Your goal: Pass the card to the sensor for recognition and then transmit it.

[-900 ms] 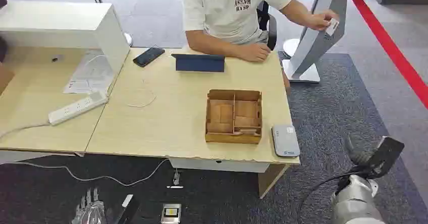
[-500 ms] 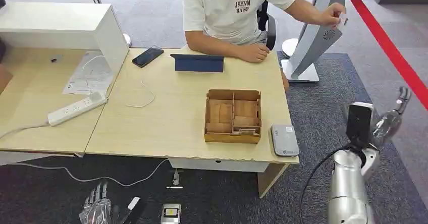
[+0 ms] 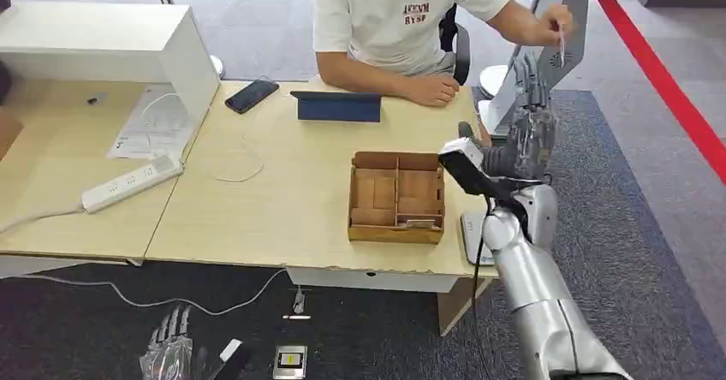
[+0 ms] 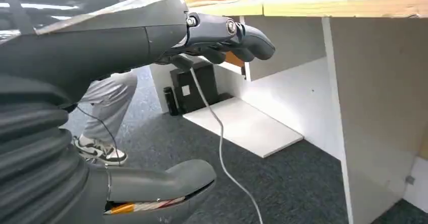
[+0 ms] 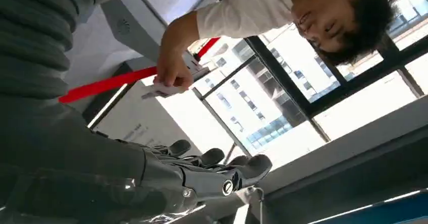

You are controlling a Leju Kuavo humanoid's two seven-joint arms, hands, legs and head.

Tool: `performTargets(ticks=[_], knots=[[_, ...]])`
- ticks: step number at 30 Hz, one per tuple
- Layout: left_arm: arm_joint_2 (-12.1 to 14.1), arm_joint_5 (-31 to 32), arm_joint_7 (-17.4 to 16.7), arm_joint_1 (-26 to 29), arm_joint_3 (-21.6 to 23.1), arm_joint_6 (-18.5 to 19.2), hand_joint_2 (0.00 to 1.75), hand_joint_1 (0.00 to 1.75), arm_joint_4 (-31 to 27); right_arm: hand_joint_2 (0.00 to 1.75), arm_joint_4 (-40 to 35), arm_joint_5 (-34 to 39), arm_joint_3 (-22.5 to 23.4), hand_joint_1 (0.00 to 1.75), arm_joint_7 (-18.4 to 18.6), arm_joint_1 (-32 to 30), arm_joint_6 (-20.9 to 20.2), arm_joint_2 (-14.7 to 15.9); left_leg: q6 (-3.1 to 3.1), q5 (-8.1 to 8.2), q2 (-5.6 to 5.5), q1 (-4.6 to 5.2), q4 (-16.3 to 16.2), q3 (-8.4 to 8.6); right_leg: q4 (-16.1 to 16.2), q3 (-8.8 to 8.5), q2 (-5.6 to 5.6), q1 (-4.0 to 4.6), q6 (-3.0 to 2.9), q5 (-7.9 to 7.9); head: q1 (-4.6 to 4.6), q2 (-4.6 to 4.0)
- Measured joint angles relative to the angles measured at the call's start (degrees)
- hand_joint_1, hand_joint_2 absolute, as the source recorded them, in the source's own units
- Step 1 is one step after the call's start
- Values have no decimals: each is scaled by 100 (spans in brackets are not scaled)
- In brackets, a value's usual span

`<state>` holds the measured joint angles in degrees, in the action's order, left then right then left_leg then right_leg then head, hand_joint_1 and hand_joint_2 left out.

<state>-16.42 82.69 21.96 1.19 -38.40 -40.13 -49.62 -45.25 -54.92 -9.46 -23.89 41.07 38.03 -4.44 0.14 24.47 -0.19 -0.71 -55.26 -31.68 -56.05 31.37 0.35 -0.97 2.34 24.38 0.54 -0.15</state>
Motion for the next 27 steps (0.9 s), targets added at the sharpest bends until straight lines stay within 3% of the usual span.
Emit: performTargets(ticks=[3,11,27], knots=[[22,2,79,0,-37,0,175,0,7,175,331,-151,-298,0,140,250,0,13,0,0,-1,0,0,-1,0,1,-1,0,0,0,-2,0],[37,15,42,-4,-135,0,175,0,7,175,1170,-850,-851,0,1025,841,-77,24,0,0,-5,-1,0,-4,0,7,-1,1,-1,0,-2,2],[181,13,138,3,-118,0,175,0,63,175,1874,-1047,-1183,0,1414,1174,-35,253,0,0,-4,0,-2,-2,1,9,-1,0,-1,-1,2,0]])
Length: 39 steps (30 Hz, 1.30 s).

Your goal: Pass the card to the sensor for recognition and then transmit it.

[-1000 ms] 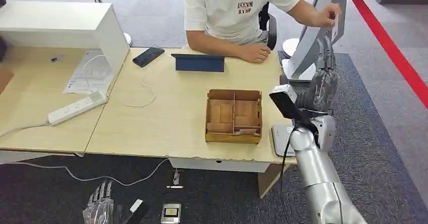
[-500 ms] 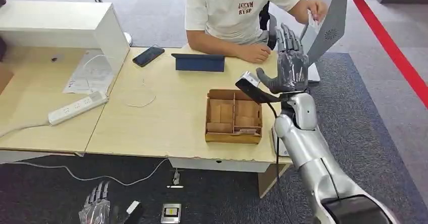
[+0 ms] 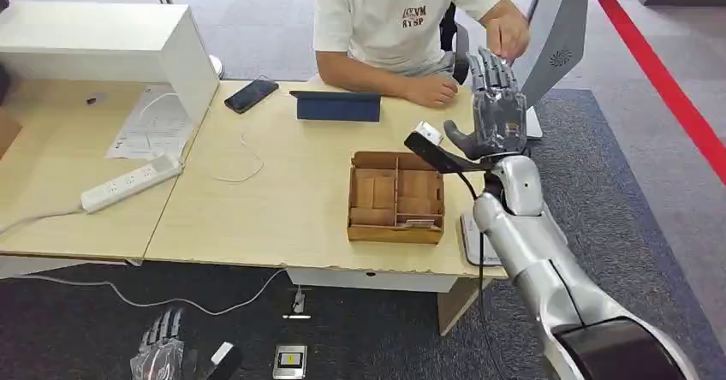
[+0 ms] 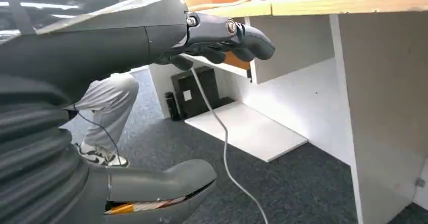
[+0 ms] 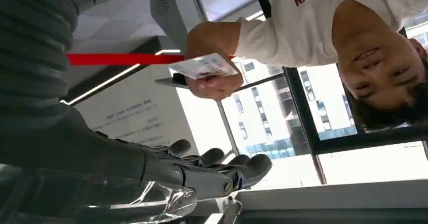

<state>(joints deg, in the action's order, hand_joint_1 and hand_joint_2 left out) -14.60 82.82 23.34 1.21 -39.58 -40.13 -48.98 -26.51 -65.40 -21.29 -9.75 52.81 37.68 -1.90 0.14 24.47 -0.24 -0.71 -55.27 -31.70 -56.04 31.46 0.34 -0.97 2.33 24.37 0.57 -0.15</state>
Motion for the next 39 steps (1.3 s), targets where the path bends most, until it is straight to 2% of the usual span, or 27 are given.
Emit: performTargets(ticks=[15,16,17,18,27,32,33,37,39], knots=[[144,-2,254,5,20,0,175,0,103,175,127,-197,-4,2,184,282,51,411,0,0,1,0,-1,0,0,0,0,0,0,0,-4,0],[151,-2,271,4,20,0,175,0,112,175,127,-197,-4,38,184,298,53,435,0,0,1,0,-1,0,0,0,0,0,0,0,-2,0],[160,-2,291,5,20,0,175,0,118,175,127,-195,-4,147,184,312,53,453,0,0,1,0,-1,0,0,0,0,0,0,0,-4,0],[164,-2,310,4,20,0,175,0,125,175,127,-177,-4,175,184,327,53,477,0,0,0,0,-1,0,0,0,0,0,0,0,0,0],[197,-2,326,2,20,2,175,0,164,175,127,-92,-2,175,114,376,46,582,0,0,0,0,-1,0,0,-1,0,0,0,-1,-4,0],[197,2,182,3,50,0,175,0,166,175,127,-79,-2,173,55,376,44,579,0,0,0,0,0,-1,0,-1,0,0,0,-1,-2,2],[197,2,145,5,74,0,175,0,166,175,127,-81,-2,166,46,375,44,575,0,0,0,0,0,-1,0,-1,0,0,0,-1,-2,0],[199,4,29,6,160,0,175,0,164,175,127,-94,-4,161,24,374,37,538,0,0,0,0,0,-1,-1,0,0,0,0,-1,-2,0],[199,2,4,8,201,0,175,0,164,175,127,-94,-4,162,-6,371,37,501,0,0,0,0,0,-1,-1,0,0,0,0,0,-2,0]])
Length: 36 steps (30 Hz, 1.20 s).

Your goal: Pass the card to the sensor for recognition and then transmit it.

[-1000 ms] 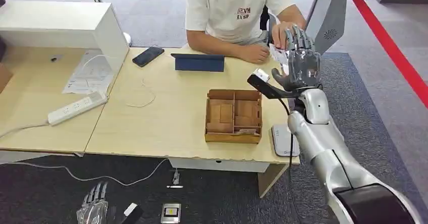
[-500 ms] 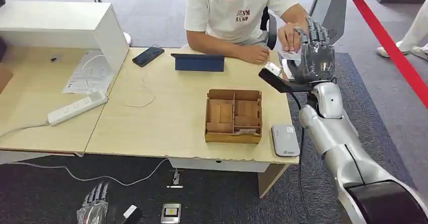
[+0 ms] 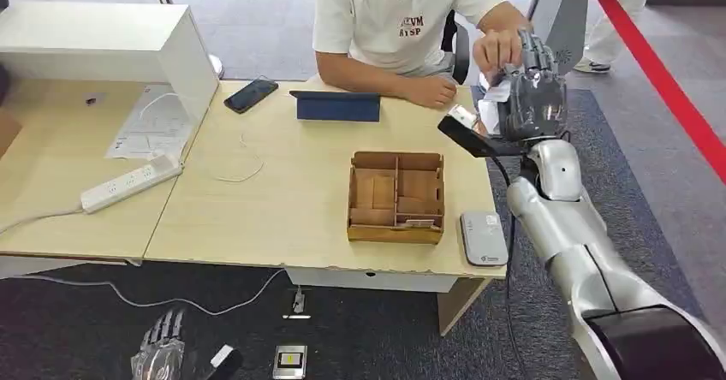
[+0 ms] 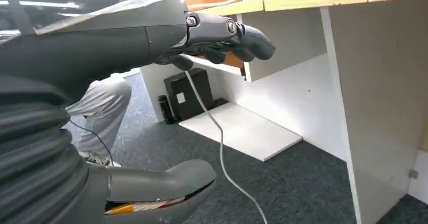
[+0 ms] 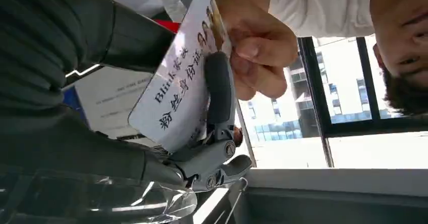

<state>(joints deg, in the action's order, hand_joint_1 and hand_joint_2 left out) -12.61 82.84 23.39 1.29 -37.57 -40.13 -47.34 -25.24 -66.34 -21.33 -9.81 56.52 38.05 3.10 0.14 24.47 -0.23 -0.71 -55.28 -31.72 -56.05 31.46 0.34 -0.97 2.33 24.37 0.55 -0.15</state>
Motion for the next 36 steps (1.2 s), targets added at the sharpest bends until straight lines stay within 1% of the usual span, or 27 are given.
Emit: performTargets(ticks=[4,7,13,15,19,23,26,30,36], knots=[[13,0,-15,4,77,0,175,0,0,175,0,9,0,162,-65,-4,2,-81,0,0,0,0,0,0,0,0,0,0,0,0,0,0],[22,-4,-11,7,107,0,175,0,0,175,-2,15,0,175,-131,-3,11,-133,0,0,0,0,0,0,0,-1,0,0,0,0,0,0],[70,-5,0,19,171,0,175,0,0,175,-37,42,0,175,-385,-5,11,-173,0,0,0,0,0,0,0,-1,0,0,0,0,-2,0],[79,-4,-61,22,190,0,175,0,0,175,-83,116,0,175,-477,-24,0,-179,0,0,0,0,0,1,0,-1,0,0,0,0,-2,2],[103,-2,-315,38,249,0,175,0,0,175,-306,245,0,175,-584,-215,-42,-184,0,0,0,0,0,1,0,-1,0,0,0,0,0,0],[116,-4,-393,55,322,0,175,0,0,175,-632,385,0,175,-597,-469,-144,-164,0,0,0,0,0,2,1,0,0,0,0,0,0,0],[118,-9,-391,63,359,0,175,0,0,175,-921,542,4,175,-577,-673,-276,-85,0,0,1,0,0,3,2,0,0,0,0,0,-2,2],[114,-9,-531,74,387,0,175,0,0,175,-1257,723,7,175,-516,-980,-404,120,0,0,0,1,-1,2,4,0,0,-1,0,0,-2,0],[81,-15,-651,72,378,0,175,0,0,175,-1403,1104,4,175,-512,-1237,-415,466,-1,0,-1,1,-1,2,5,-1,0,-1,1,0,-2,0]])
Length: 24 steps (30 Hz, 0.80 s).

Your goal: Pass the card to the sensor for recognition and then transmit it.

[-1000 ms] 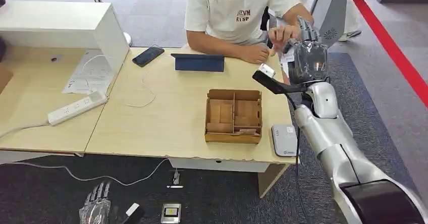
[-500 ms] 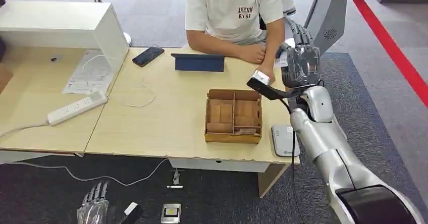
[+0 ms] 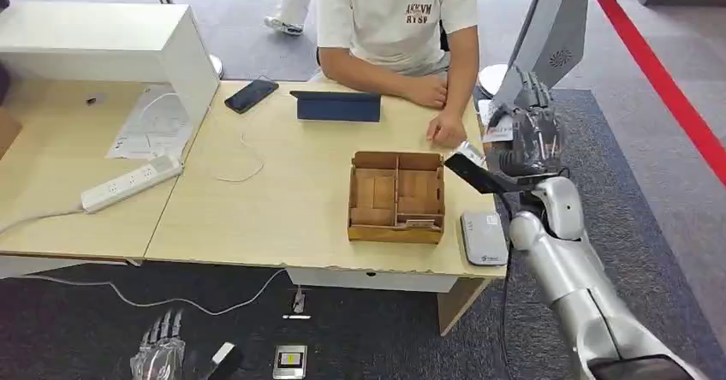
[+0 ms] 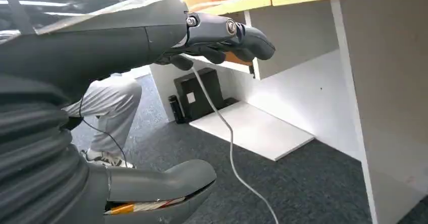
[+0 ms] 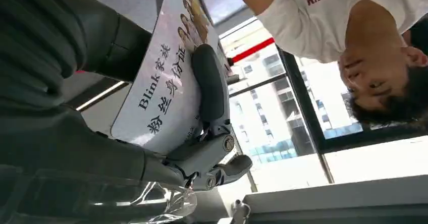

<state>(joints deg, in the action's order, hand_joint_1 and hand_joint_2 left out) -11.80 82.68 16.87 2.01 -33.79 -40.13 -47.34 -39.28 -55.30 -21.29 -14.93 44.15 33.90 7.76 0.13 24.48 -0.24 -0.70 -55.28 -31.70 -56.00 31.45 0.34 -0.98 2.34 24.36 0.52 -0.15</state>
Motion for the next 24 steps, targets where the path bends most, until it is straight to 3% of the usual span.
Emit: performTargets(ticks=[7,24], knots=[[-66,0,90,-29,-144,0,175,0,0,175,74,221,-7,175,-48,-321,101,280,0,1,0,-1,1,-1,0,1,0,1,0,0,2,0],[-199,-2,437,-130,-680,0,175,0,0,175,437,334,-87,175,-68,-830,135,540,-1,1,-1,0,1,-3,0,2,0,0,0,1,2,0]])
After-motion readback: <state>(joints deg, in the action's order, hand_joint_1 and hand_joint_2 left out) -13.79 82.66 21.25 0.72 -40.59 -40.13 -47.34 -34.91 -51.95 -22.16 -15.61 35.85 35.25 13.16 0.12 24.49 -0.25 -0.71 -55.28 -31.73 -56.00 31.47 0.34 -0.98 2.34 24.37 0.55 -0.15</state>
